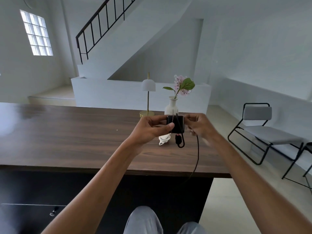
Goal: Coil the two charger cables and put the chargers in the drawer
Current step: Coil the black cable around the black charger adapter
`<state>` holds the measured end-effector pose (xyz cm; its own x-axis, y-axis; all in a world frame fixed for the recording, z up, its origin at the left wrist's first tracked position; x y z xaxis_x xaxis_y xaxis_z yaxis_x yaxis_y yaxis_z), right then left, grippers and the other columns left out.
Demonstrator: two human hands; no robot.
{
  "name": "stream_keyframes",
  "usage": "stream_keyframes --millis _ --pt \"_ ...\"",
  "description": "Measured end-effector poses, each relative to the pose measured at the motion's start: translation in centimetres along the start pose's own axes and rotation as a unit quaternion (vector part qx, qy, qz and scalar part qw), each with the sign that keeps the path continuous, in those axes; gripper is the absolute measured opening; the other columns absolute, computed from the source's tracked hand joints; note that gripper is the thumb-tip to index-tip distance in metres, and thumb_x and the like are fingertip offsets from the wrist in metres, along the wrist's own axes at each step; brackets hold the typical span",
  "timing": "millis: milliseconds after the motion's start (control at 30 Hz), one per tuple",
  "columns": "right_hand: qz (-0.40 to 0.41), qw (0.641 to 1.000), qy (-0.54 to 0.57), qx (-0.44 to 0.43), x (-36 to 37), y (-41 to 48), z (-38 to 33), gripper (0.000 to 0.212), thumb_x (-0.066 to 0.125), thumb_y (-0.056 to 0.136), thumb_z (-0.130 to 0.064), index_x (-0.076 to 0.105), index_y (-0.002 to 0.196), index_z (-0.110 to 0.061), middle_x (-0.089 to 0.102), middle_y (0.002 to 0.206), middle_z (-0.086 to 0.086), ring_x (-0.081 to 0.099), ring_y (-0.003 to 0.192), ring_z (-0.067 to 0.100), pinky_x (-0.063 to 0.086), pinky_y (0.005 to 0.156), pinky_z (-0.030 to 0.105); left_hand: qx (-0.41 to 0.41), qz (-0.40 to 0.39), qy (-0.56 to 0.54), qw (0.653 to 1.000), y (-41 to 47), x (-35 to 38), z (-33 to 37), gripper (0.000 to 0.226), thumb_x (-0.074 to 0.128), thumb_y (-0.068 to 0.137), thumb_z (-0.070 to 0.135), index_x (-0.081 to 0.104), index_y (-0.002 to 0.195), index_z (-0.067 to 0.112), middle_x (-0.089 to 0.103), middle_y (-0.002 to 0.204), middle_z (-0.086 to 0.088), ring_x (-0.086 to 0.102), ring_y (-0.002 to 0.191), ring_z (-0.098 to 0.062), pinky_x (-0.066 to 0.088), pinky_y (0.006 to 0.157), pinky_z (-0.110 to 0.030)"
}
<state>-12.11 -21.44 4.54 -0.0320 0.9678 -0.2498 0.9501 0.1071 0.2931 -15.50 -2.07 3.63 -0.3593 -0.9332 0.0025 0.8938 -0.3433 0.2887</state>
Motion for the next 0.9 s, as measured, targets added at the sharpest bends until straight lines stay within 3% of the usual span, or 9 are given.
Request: stream_keyframes --millis 133,267,333,400,500,633,767,833,900 --pt "0.007 0.998 0.024 0.061 2.9 -3.6 4.1 0.025 0.063 0.095 -0.035 0.078 0.095 -0.015 0.048 0.062 0.000 0.036 0.041 0.004 0.030 0.041 0.018 -0.017 0.087 -0.101 0.991 0.3 -1.3 -0.6 0.035 0.075 0.087 0.009 0.073 0.122 0.007 0.078 0.112 -0.012 0.075 0.103 -0.018 0.059 0.095 -0.029" --pt "-0.010 0.998 -0.037 0.051 5.2 -7.1 4.6 0.026 0.056 0.101 -0.027 0.080 0.094 -0.021 0.048 0.057 -0.007 0.038 0.042 0.004 0.033 0.044 0.017 -0.019 0.153 -0.107 0.982 0.6 -2.6 -1.2 0.038 0.081 0.081 0.010 0.074 0.118 0.005 0.079 0.108 -0.011 0.076 0.102 -0.020 0.061 0.090 -0.027" --pt "-0.008 0.994 -0.112 0.008 5.5 -8.0 3.2 0.023 0.058 0.100 -0.025 0.080 0.095 -0.020 0.064 0.062 -0.017 0.056 0.050 0.002 0.040 0.056 0.010 -0.019 0.170 -0.100 0.980 0.6 -2.8 -1.4 0.039 0.083 0.080 0.009 0.074 0.117 0.004 0.079 0.108 -0.012 0.077 0.098 -0.020 0.061 0.087 -0.025" --pt "-0.004 0.979 -0.201 -0.036 5.3 -8.6 1.3 0.020 0.061 0.099 -0.025 0.080 0.095 -0.022 0.073 0.074 -0.022 0.066 0.070 -0.004 0.042 0.068 0.009 -0.021 0.178 -0.088 0.980 0.7 -2.9 -1.7 0.039 0.084 0.078 0.009 0.075 0.116 0.005 0.079 0.108 -0.013 0.077 0.098 -0.019 0.061 0.087 -0.024" --pt "-0.015 0.950 -0.306 -0.062 4.6 -9.1 -1.8 0.019 0.061 0.099 -0.026 0.079 0.092 -0.024 0.056 0.047 -0.026 0.050 0.045 0.002 0.036 0.050 0.011 -0.016 0.193 0.004 0.981 1.1 -3.1 -2.0 0.041 0.088 0.075 0.016 0.077 0.114 0.013 0.079 0.108 -0.004 0.076 0.102 -0.018 0.057 0.094 -0.026" --pt "0.006 0.924 -0.372 -0.091 2.0 -8.5 -6.0 0.017 0.068 0.095 -0.029 0.079 0.084 -0.022 0.056 0.047 -0.028 0.054 0.051 -0.016 0.037 0.050 0.006 -0.020 0.165 0.118 0.979 1.0 -1.9 -2.4 0.048 0.089 0.074 0.019 0.075 0.119 0.016 0.079 0.107 -0.001 0.077 0.094 -0.017 0.057 0.082 -0.016" --pt "0.051 0.919 -0.373 -0.115 -1.1 -6.7 -8.9 0.021 0.077 0.086 -0.036 0.079 0.073 -0.020 0.053 0.042 -0.030 0.053 0.049 -0.014 0.034 0.051 0.003 -0.011 0.112 0.161 0.980 0.6 -0.4 -3.0 0.036 0.088 0.075 0.018 0.077 0.107 0.030 0.080 0.094 -0.001 0.078 0.089 -0.024 0.060 0.093 -0.040" --pt "0.064 0.914 -0.379 -0.128 -2.0 -5.7 -9.7 0.023 0.080 0.082 -0.040 0.079 0.071 -0.019 0.050 0.040 -0.027 0.051 0.047 -0.005 0.037 0.055 0.014 -0.008 0.077 0.167 0.983 0.4 0.4 -3.0 0.034 0.087 0.076 0.019 0.075 0.102 0.037 0.080 0.090 0.003 0.078 0.084 -0.020 0.061 0.091 -0.044" --pt "0.071 0.911 -0.379 -0.145 -2.5 -4.6 -10.1 0.024 0.083 0.078 -0.041 0.079 0.070 -0.019 0.048 0.039 -0.019 0.045 0.045 0.004 0.042 0.062 0.029 -0.002 0.038 0.168 0.985 0.1 1.2 -2.7 0.033 0.086 0.077 0.019 0.076 0.107 0.031 0.081 0.089 0.006 0.077 0.084 -0.019 0.062 0.086 -0.040"
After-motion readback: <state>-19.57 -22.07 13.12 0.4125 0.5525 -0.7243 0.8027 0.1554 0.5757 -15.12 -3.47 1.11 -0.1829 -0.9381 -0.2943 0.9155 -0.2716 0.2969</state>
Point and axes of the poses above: each hand's wrist, its own y-axis towards the middle knuckle, its own x-axis out of the palm, z = x × y, the point moved 5 cm from there along y, towards the middle knuckle
